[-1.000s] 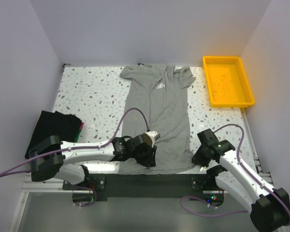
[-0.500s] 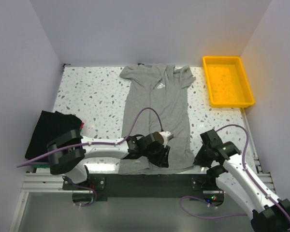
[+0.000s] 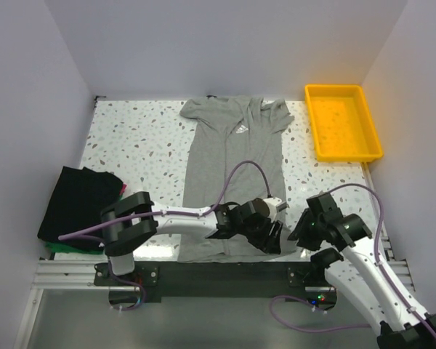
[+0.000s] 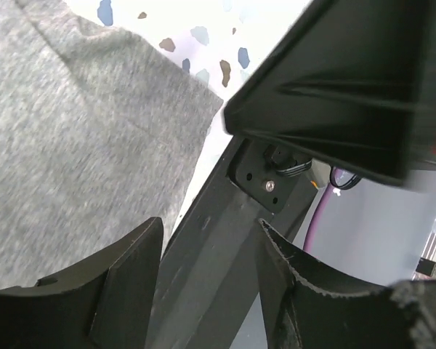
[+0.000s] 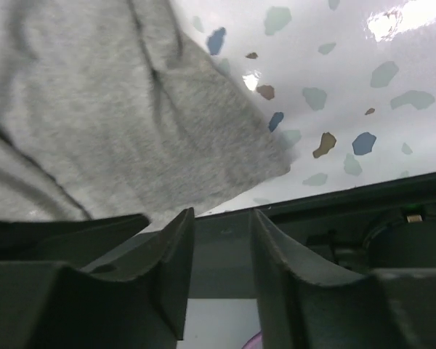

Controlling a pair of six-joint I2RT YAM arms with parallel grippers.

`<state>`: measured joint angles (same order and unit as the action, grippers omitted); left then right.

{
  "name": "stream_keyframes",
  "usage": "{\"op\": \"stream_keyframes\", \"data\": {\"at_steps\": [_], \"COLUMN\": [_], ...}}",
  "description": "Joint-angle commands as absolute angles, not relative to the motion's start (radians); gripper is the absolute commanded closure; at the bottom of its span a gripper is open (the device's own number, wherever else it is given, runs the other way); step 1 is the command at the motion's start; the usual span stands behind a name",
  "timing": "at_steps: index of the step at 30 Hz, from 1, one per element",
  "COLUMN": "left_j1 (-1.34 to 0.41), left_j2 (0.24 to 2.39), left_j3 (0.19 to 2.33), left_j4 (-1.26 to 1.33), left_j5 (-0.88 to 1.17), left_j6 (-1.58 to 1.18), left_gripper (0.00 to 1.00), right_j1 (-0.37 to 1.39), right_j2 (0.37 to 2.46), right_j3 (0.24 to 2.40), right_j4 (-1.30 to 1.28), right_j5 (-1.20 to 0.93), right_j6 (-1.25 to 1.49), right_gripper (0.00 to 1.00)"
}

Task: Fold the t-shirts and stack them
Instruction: Fold the tshirt

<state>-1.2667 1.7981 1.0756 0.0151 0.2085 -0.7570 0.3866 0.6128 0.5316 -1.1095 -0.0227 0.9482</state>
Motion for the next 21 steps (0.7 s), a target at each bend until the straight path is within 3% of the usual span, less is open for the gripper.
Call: {"op": "stream_keyframes", "data": {"at_steps": [1, 9, 16, 21], "left_j1": [-1.276, -1.304, -1.338, -1.361], "left_j2": [1.819, 1.956, 2.078, 2.147], "left_j3": [1.130, 1.297, 1.448, 1.508], "left_j4": [0.066, -0.052, -0.164, -0.201], "left_j5": [0.199, 0.080, -0.037, -0.112], "left_j6": [-0.727, -0.695, -0.654, -0.641], "left_gripper": [0.42, 0.43, 0.43, 0.43], "right_j1": [0.387, 0.376, 0.321, 0.267], "right_j2": [0.652, 0.923, 1.190, 1.262], "right_j3": [0.706, 1.175, 1.544, 1.653], "right_j4": [-1.158, -0.996, -0.879, -0.825], "right_j5": [0.047, 0.287, 0.120, 0.072], "right_j6": [0.928, 0.801, 0.709, 0.677], "right_gripper": [0.57, 0.57, 0.56, 0.56]}}
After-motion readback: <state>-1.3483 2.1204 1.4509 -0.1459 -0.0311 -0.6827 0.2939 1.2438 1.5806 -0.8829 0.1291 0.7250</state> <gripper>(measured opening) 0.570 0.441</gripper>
